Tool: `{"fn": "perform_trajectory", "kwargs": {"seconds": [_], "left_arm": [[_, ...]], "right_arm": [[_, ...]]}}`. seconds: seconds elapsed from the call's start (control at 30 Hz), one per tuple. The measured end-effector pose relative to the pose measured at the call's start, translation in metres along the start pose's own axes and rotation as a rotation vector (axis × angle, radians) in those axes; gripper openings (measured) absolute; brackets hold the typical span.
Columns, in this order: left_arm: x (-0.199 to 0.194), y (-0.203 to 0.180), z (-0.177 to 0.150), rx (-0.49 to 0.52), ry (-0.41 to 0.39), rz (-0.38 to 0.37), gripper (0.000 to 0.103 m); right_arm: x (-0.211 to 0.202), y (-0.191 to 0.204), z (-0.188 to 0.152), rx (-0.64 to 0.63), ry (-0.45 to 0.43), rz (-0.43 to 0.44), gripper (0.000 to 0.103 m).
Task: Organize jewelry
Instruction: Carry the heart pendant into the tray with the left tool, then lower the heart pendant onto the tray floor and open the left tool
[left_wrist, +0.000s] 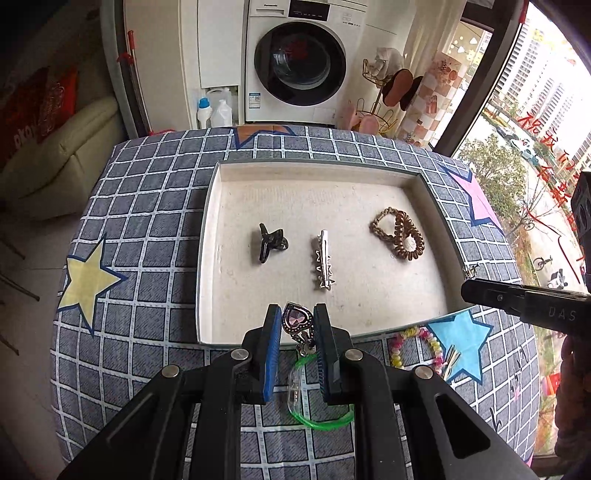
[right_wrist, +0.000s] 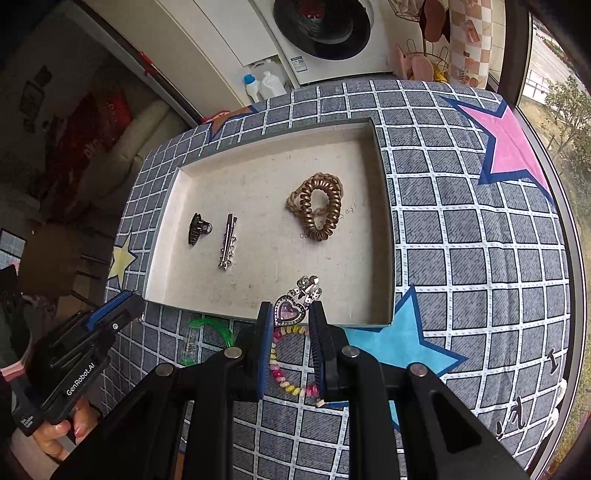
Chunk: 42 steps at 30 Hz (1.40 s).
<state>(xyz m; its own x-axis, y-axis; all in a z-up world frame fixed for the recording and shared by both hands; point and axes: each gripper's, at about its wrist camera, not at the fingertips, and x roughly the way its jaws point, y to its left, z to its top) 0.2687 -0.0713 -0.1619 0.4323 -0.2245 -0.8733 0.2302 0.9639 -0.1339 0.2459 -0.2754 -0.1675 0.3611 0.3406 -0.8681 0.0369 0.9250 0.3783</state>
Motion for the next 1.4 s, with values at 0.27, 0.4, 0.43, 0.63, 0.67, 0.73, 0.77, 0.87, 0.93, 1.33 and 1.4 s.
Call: {"fn": "perform_trajectory", "kwargs": {"seconds": [0.27,0.4,0.43,0.63,0.67,0.73,0.77,0.87,0.93,1.33,1.4], "left_arm": [[0.045,-0.002,0.019,0.017,0.049,0.042,0.030],[0.066,0.002,0.019,0.009,0.085,0.063,0.030],[0.071,0.003,0.019,0.005,0.094,0.068,0.030],[0.090,0.009,0.025,-0.016,0.108,0.111,0.030],[0.092,0.010,0.026,-0.014,0.108,0.116,0.030],[0.096,0.009,0.028,-0.008,0.100,0.125,0.030],[0.097,0.009,0.030,-0.003,0.094,0.129,0.030],[0.101,0.006,0.033,0.013,0.081,0.145,0.030],[0.103,0.006,0.033,0.018,0.071,0.153,0.030],[0.100,0.004,0.033,0.029,0.087,0.192,0.030],[0.097,0.004,0.032,0.029,0.082,0.188,0.030]], "right_arm": [[0.042,-0.001,0.020,-0.017,0.077,0.013,0.021],[0.061,-0.007,0.025,-0.021,0.113,0.000,0.021],[0.065,-0.009,0.026,-0.021,0.119,-0.005,0.021],[0.077,-0.021,0.038,-0.023,0.116,-0.050,0.021],[0.078,-0.022,0.041,-0.027,0.111,-0.057,0.021],[0.077,-0.022,0.047,-0.038,0.098,-0.069,0.021],[0.077,-0.022,0.050,-0.043,0.092,-0.077,0.021],[0.077,-0.025,0.058,-0.047,0.077,-0.093,0.021],[0.078,-0.025,0.062,-0.050,0.071,-0.097,0.021],[0.081,-0.017,0.062,-0.044,0.074,-0.082,0.042],[0.079,-0.017,0.061,-0.026,0.069,-0.068,0.046]]}}
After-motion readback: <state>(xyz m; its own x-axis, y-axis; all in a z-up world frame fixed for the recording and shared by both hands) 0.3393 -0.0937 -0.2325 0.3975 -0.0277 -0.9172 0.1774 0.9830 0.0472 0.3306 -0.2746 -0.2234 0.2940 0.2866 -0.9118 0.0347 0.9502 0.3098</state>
